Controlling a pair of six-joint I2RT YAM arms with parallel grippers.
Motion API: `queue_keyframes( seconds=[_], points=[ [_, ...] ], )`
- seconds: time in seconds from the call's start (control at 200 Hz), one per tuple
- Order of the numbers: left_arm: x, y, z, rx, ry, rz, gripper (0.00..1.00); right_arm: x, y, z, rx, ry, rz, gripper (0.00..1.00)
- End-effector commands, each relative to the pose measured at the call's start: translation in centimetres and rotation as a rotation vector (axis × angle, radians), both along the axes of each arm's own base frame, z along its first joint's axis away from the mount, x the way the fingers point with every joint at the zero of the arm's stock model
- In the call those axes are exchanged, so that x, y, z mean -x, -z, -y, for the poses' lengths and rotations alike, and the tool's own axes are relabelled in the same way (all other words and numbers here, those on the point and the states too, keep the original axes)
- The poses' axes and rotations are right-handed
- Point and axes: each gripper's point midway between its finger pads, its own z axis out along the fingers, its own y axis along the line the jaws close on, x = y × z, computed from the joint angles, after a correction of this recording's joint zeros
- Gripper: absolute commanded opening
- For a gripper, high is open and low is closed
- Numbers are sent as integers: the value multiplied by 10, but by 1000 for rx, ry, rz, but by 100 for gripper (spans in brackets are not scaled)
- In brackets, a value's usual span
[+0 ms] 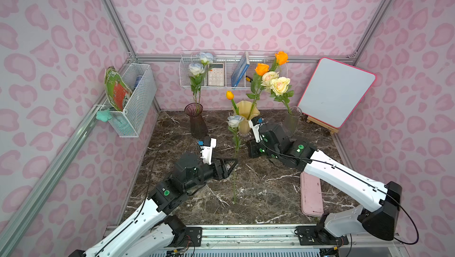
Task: Arrange the flowers in different vases according to their colors
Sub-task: Pick up the flower at the center of the board.
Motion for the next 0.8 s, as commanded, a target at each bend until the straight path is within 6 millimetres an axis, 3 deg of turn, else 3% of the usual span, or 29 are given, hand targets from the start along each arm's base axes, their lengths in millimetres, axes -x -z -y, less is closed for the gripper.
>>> queue_keyframes(
  seconds=[0.0,0.115,0.2,0.321,0.426,0.551,0.797],
  points=[
    [13,66,-16,-167,-25,-200,70,0,-4,4,-49,7,8,8],
    [18,105,-16,-249,-15,-314,78,2,2,8,-32,-1,-3,20],
    [17,130,-34,-321,-99,-350,80,3,5,10,-25,-5,-7,22],
    [18,138,-48,-357,-158,-369,82,5,11,14,-24,-12,-22,22],
    [20,143,-39,-360,-129,-415,82,9,19,11,-10,-42,-56,24],
    [19,167,-30,-426,-107,-500,82,3,38,15,57,-7,-109,24],
    [0,187,-15,-551,-106,-604,80,7,62,18,36,-11,-149,24]
  ],
)
